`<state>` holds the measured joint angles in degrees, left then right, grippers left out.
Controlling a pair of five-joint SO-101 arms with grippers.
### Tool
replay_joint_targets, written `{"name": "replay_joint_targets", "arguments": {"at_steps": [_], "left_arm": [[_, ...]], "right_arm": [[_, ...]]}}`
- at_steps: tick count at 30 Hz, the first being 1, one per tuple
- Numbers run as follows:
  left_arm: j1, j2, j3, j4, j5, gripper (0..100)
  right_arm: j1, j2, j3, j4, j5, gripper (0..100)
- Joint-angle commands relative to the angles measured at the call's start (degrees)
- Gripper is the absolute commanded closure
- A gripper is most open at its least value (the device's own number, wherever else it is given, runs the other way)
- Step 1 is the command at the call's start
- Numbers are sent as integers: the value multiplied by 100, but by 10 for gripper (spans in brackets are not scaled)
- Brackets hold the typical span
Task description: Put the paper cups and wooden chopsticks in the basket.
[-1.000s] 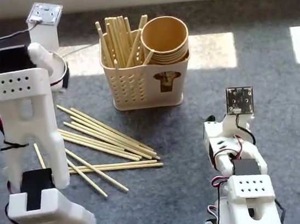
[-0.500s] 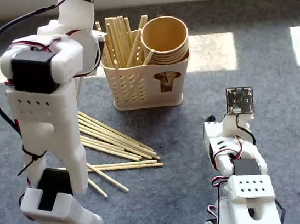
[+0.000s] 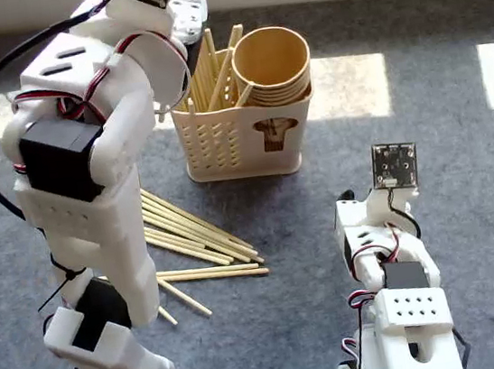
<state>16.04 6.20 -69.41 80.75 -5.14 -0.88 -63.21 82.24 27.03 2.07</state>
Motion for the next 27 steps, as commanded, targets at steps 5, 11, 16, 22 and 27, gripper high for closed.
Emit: {"name": "replay_joint_targets", "arguments": {"at_steps": [5, 11, 16, 22, 27], "left_arm": [[48, -251, -189, -932, 914, 995], [13, -127, 488, -1547, 923, 995], [-426, 101, 901, -1732, 1758, 993], [-620, 215, 1191, -1697, 1969, 896], [-673, 171, 1323, -1697, 1952, 873]], "right_arm": [[-22, -92, -22, -145, 53, 865], [-31, -92, -22, -145, 53, 865], [-31, -92, -31, -145, 53, 865], [-40, -92, 180, -567, 53, 865], [-40, -92, 242, -699, 53, 865]]}}
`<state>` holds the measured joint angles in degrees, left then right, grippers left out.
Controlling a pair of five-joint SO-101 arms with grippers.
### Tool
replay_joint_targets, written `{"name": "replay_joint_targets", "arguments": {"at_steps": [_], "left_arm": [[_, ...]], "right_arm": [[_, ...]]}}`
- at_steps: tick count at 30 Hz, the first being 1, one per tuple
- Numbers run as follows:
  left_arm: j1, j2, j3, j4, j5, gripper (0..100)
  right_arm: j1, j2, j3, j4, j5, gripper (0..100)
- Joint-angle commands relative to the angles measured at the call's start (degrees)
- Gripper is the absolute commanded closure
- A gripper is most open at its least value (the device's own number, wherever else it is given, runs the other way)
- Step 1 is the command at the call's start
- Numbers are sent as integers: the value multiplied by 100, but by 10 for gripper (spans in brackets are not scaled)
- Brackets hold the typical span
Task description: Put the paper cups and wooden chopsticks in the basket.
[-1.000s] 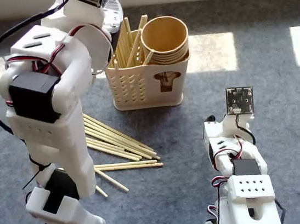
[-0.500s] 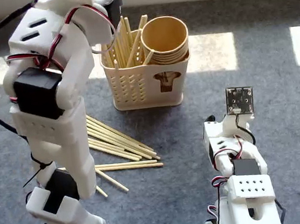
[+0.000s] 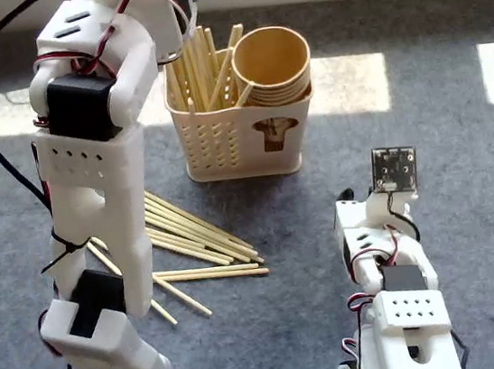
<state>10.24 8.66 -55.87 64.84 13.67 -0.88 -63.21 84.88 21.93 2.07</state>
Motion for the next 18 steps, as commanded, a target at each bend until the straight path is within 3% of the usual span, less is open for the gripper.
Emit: {"name": "replay_joint_targets", "arguments": {"at_steps": [1, 9, 15, 18], "left_arm": [[-92, -84, -31, -105, 70, 871], [-110, -207, -189, 580, 44, 870], [-497, -382, -189, 1503, 26, 870], [-673, -418, -180, 2057, -510, 873]], "right_arm": [[-40, -92, -22, -189, 53, 865], [-22, -92, -22, -189, 53, 865], [-31, -92, -13, -180, 413, 865], [-40, -92, -13, -180, 413, 865]]}}
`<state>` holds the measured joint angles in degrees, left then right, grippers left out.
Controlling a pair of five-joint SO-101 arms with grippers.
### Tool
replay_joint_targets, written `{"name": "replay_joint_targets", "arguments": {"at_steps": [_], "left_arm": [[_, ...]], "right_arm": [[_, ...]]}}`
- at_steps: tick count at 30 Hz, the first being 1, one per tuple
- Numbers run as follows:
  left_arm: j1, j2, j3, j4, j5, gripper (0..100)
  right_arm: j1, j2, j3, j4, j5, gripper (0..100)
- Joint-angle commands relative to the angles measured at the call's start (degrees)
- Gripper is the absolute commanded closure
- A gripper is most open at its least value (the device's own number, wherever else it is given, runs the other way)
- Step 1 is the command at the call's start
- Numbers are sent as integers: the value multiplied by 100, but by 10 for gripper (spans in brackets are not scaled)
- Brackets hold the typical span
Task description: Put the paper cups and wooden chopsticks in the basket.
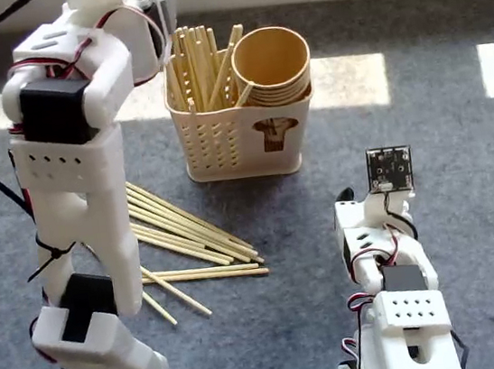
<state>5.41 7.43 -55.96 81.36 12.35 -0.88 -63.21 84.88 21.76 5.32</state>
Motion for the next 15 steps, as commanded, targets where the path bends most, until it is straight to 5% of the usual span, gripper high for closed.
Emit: {"name": "replay_joint_targets", "arguments": {"at_steps": [1, 9, 15], "left_arm": [[-207, -277, -171, 607, -536, 873], [-1059, -259, -171, 1811, -712, 873], [-1771, -338, 365, 1925, -712, 874]], "right_arm": [[-40, -92, -13, -163, 88, 865], [-40, -84, -13, -163, 105, 865], [-40, -84, -4, -154, 105, 865]]}}
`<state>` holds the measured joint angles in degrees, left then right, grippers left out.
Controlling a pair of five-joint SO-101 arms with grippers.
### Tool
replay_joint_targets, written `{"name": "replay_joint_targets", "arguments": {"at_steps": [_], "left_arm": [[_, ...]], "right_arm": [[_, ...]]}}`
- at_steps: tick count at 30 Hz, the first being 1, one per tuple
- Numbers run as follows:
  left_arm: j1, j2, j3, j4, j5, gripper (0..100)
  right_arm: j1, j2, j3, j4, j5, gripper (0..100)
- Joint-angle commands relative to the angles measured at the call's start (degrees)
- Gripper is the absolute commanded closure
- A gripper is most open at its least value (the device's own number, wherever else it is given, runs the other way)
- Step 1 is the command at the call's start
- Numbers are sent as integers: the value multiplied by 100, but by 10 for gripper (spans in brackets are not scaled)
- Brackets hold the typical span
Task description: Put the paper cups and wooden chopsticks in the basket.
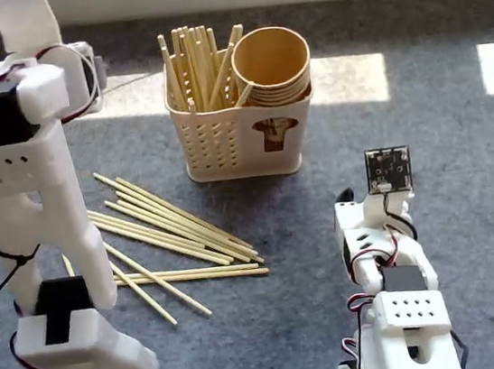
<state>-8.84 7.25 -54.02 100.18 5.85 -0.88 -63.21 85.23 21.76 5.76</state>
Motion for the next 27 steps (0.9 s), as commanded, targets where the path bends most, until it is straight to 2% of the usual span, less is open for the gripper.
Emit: {"name": "replay_joint_targets", "arguments": {"at_steps": [1, 5, 9, 18, 27], "left_arm": [[-426, -374, 347, 53, -79, 874], [-725, -875, 1253, 53, -149, 873], [-892, -1622, 2158, 26, -554, 870], [-1754, -2308, 4374, 0, -580, 870], [-2686, -2308, 6026, -879, -668, 870]], "right_arm": [[-40, -84, -40, -154, 62, 865], [-40, -84, -40, -154, 62, 865], [-40, -84, -40, -154, 62, 865], [-40, -75, -40, -154, 62, 865], [-48, -75, -40, -154, 62, 865]]}}
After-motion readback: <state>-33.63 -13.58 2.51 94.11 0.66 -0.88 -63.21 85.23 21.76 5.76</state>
